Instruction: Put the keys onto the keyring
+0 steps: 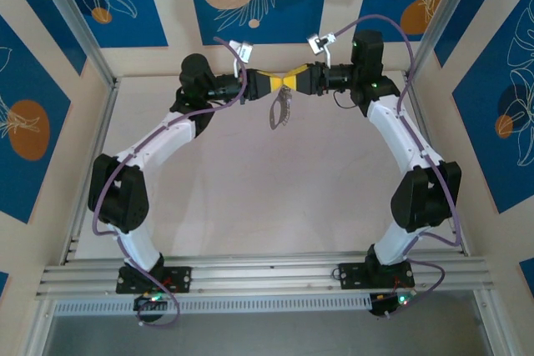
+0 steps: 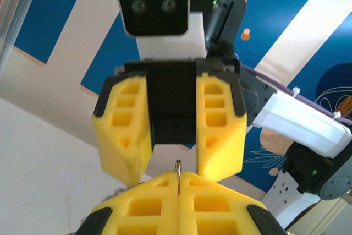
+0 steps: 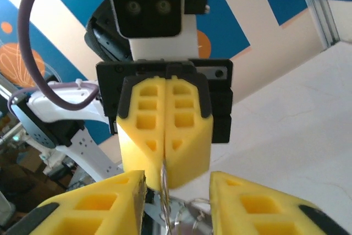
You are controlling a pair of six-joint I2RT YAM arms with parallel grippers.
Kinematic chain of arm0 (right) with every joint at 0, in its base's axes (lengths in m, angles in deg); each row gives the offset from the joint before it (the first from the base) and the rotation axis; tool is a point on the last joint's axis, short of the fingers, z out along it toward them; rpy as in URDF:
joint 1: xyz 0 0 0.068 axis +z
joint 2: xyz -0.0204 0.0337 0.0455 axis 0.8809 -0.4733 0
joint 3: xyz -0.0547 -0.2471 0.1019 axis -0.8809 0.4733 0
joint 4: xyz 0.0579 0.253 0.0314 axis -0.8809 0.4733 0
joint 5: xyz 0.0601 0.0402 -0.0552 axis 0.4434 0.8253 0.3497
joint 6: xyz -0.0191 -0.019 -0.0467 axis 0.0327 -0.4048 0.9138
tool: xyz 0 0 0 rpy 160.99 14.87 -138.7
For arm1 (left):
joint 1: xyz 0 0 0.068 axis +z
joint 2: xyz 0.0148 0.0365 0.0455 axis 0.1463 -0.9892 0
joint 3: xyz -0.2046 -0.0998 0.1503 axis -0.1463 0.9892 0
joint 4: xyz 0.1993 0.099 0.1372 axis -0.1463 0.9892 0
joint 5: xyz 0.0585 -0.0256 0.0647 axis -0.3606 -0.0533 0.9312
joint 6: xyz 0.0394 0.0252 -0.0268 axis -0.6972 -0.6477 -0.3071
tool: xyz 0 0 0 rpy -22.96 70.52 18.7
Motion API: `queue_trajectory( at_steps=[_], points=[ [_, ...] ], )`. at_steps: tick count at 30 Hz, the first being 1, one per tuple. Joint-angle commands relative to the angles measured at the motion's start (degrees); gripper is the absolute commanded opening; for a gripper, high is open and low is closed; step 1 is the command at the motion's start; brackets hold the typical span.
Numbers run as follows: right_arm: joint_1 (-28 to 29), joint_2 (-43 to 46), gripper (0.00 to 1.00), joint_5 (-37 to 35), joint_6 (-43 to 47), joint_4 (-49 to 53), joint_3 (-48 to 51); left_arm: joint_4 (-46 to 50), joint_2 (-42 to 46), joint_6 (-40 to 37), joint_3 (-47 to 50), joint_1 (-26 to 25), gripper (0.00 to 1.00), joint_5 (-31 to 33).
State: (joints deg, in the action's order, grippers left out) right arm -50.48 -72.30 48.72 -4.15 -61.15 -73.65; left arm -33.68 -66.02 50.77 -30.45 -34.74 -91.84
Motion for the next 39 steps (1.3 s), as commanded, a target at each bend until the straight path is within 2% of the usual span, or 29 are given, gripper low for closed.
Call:
queue_trajectory(
  at_steps=[1,10,16,22,25,32,39],
  points=[
    [-1.8,4.9,0.43,-3.1,-7.1,-9.1,5.6,-4.7,0.8,1.6,0.4,-0.5,0.00,2.6],
    [-2.3,10.0,0.44,-8.9,-15.2,-23.2,16.5,-7.7,1.0,4.4,1.2,-0.6,0.00,4.7],
    [-1.2,8.0,0.43,-9.1,-18.7,-27.4,15.5,-8.1,1.0,4.7,1.3,-0.7,0.00,4.8],
    [0.4,6.2,0.40,-8.8,-19.1,-27.4,13.7,-8.3,1.0,4.7,1.3,-0.9,0.00,4.9],
    [1.1,5.6,0.33,-8.3,-19.0,-27.5,13.7,-8.3,0.9,4.6,1.2,-0.8,0.00,5.1],
    [1.3,6.4,0.01,-8.2,-18.2,-27.3,15.8,-8.4,1.1,4.5,1.4,-0.8,0.00,5.6],
    [1.3,6.6,0.00,-8.7,-18.5,-27.4,17.4,-9.2,1.2,4.7,1.4,-0.8,0.00,6.3]
  ],
)
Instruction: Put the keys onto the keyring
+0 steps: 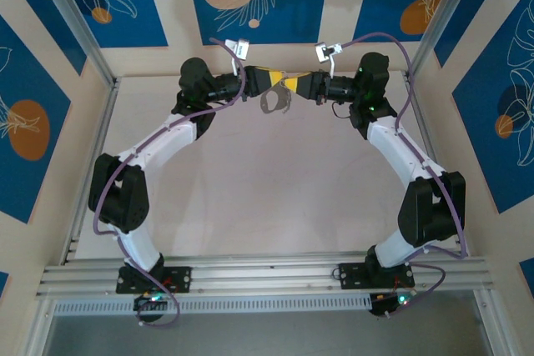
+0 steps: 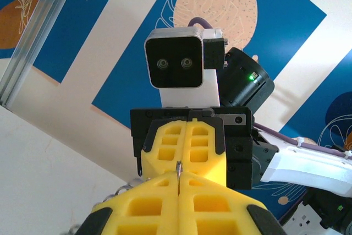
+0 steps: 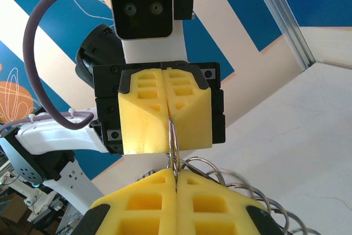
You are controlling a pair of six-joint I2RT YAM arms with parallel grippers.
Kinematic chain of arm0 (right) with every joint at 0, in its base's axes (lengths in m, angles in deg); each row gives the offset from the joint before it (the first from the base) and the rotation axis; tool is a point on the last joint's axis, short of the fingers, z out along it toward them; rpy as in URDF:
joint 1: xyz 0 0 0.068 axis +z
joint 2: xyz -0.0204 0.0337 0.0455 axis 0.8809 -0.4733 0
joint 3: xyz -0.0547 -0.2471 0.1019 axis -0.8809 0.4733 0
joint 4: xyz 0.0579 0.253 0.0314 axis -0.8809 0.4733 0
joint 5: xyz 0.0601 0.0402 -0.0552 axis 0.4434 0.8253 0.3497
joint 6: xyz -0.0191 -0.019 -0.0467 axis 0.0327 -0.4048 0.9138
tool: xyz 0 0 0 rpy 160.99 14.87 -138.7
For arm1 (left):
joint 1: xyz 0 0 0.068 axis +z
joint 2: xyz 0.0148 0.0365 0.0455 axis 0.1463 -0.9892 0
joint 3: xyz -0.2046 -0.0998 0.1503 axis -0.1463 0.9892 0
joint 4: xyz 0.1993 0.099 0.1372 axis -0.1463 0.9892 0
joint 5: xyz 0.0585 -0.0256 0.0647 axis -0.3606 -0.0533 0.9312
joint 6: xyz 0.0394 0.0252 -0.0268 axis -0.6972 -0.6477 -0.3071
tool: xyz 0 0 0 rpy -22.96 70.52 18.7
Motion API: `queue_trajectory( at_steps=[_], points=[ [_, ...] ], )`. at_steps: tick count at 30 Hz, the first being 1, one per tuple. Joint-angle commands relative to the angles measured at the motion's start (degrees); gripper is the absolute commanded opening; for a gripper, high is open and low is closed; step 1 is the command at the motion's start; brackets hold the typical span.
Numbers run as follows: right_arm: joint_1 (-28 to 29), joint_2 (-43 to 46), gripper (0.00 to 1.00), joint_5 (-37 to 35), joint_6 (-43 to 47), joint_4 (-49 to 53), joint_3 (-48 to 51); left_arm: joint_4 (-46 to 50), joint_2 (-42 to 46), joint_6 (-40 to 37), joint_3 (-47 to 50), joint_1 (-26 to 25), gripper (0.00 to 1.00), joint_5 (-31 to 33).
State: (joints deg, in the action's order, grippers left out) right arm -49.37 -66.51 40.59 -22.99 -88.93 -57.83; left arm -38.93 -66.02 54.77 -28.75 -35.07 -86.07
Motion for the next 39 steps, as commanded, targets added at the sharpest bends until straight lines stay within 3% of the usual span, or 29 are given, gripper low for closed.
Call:
queue_trajectory(
  at_steps=[1,29,37,39],
  points=[
    [0.2,0.8,0.00,-0.6,0.3,0.2,1.5,-4.1,1.4,0.8,-0.1,-0.5,0.00,0.6],
    [4.7,-2.1,0.00,-3.9,-2.4,-3.2,0.6,-9.0,3.2,3.2,4.4,-1.3,0.00,5.3],
    [6.5,-3.0,0.00,-4.3,1.0,2.2,-0.8,-9.4,3.1,3.5,4.8,-2.0,0.00,5.8],
    [5.9,-2.5,0.04,-4.4,0.7,2.3,-0.2,-9.6,3.1,3.5,4.9,-2.0,0.00,6.1]
  ],
)
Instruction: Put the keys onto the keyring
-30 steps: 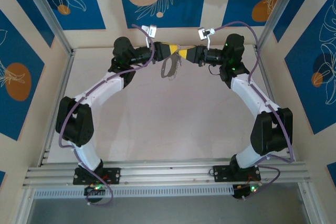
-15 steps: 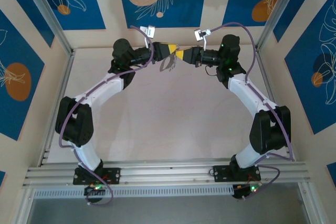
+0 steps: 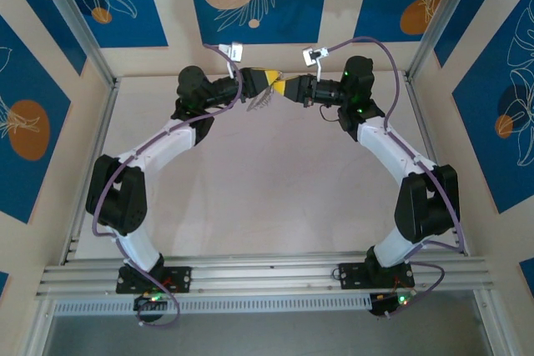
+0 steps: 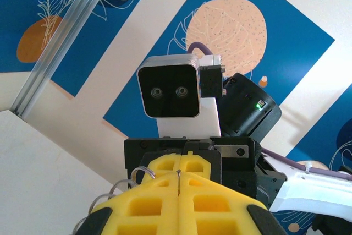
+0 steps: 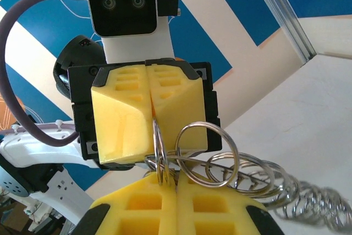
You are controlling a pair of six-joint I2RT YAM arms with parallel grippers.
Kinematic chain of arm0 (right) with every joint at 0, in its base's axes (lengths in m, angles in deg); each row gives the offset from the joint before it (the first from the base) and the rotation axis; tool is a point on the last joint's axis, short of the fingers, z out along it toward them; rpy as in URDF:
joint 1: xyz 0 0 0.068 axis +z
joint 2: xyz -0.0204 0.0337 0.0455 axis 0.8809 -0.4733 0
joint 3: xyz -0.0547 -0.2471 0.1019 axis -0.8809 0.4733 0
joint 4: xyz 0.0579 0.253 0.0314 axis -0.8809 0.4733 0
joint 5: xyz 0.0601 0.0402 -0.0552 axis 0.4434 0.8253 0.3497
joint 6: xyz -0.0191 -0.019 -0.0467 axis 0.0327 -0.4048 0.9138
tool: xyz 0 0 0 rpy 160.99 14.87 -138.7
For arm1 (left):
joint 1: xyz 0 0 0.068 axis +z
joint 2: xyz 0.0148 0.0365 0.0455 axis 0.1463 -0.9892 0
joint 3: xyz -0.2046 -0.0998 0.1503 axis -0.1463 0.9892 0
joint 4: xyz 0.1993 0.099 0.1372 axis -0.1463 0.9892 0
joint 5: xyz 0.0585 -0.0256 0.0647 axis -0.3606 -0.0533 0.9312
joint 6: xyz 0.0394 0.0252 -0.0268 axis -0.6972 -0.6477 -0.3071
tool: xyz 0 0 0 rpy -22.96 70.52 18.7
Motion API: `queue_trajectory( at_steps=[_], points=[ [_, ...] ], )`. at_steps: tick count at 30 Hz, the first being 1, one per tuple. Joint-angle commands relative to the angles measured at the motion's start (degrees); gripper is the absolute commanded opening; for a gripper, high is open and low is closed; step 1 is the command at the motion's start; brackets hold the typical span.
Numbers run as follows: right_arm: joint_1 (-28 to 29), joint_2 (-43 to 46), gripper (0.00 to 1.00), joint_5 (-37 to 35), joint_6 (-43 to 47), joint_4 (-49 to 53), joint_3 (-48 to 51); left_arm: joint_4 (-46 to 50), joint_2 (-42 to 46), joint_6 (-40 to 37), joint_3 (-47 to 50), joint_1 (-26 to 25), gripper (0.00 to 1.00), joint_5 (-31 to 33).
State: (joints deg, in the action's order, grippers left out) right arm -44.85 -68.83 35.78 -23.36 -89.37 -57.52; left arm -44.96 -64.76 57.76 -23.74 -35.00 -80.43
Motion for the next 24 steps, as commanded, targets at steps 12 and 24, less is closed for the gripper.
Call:
queue_trajectory(
  at_steps=[12,24],
  points=[
    [-3.7,7.7,0.31,-0.2,2.3,3.9,5.2,-6.9,2.2,2.5,1.9,-2.1,0.00,5.1],
    [-8.6,12.5,0.31,-6.2,-0.9,0.8,6.3,-13.4,1.4,6.7,2.5,-2.3,0.00,8.1]
  ],
)
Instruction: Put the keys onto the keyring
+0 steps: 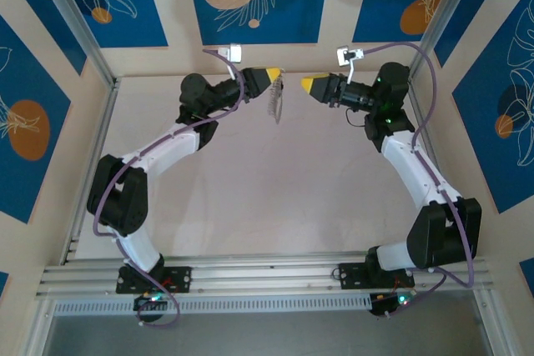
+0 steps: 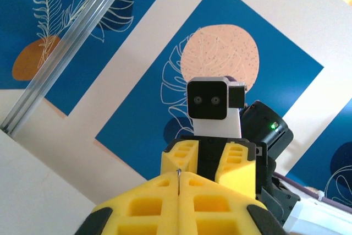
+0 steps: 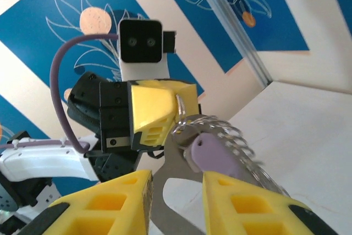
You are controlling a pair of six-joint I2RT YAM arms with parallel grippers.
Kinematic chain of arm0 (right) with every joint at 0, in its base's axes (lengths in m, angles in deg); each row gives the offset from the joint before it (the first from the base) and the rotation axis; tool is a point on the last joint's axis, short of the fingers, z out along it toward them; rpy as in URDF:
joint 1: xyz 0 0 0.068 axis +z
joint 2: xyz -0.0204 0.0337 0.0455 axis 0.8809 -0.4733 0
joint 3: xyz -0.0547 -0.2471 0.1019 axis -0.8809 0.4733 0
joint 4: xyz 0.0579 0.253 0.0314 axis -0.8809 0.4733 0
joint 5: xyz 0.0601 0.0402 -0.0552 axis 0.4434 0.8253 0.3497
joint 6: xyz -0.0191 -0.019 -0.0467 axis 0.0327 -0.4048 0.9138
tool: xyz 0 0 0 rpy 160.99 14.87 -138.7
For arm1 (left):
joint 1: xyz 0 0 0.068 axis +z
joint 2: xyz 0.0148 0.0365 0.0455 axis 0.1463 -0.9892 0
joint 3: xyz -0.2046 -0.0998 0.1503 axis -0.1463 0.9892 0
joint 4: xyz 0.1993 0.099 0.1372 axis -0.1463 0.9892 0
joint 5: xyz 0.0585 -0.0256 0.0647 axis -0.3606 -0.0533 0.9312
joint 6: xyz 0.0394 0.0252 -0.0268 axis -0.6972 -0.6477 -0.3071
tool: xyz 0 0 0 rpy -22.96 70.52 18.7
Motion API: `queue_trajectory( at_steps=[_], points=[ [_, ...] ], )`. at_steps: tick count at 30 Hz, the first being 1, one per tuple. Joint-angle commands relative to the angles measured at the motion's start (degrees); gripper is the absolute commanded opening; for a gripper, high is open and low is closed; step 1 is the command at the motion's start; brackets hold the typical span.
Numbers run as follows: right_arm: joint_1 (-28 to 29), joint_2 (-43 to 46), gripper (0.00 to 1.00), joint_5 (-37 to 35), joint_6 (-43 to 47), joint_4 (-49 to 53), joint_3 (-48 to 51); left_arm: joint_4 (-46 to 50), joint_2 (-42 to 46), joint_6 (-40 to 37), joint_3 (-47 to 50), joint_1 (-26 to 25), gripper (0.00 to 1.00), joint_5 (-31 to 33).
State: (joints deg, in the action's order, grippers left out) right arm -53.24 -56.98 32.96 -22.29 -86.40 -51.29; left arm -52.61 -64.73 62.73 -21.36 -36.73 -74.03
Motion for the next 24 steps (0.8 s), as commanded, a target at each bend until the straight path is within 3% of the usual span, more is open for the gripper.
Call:
queue_trajectory(
  at_steps=[1,12,24],
  points=[
    [-0.2,0.4,0.31,-4.3,-2.9,-3.3,0.0,-6.2,1.3,1.8,0.2,-0.6,0.00,1.8],
    [1.3,-6.1,0.44,-9.4,-15.6,-18.6,-1.8,-10.3,1.0,2.8,1.5,-1.1,0.00,4.7],
    [5.3,-9.5,0.45,-10.8,-16.9,-21.0,-4.3,-10.9,0.4,2.4,1.8,-1.7,0.00,6.3]
  ],
)
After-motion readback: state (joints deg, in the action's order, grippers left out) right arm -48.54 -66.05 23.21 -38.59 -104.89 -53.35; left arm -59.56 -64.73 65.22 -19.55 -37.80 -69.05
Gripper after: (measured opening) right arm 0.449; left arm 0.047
